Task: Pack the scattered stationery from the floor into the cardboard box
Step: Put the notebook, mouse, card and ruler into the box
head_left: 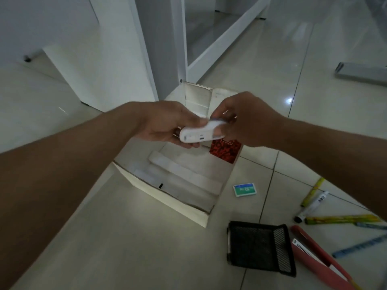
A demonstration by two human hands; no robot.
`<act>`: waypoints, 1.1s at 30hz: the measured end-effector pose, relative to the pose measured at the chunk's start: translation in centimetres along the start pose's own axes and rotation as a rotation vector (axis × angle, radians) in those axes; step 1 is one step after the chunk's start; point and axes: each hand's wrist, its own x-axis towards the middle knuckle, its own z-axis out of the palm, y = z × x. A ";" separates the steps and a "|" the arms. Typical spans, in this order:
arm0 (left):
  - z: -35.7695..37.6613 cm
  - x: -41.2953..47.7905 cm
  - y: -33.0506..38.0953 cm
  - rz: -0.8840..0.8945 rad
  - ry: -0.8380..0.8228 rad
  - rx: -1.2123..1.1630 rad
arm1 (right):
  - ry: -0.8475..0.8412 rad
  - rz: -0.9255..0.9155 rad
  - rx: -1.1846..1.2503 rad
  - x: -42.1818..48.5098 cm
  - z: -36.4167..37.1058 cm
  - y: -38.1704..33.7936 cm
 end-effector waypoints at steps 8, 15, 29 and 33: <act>3.1 2.2 -1.1 0.037 0.147 0.977 | -0.112 -0.163 -0.348 -0.2 3.2 0.4; 6.1 7.8 -4.3 0.096 0.109 1.138 | 0.120 -0.154 -0.564 -1.6 1.8 1.1; 6.2 8.8 -6.3 0.417 0.195 1.121 | 0.277 -0.208 -0.333 -4.2 -0.3 3.6; 6.1 8.7 -6.3 0.506 0.210 1.036 | 0.309 -0.171 -0.228 -4.8 0.7 4.7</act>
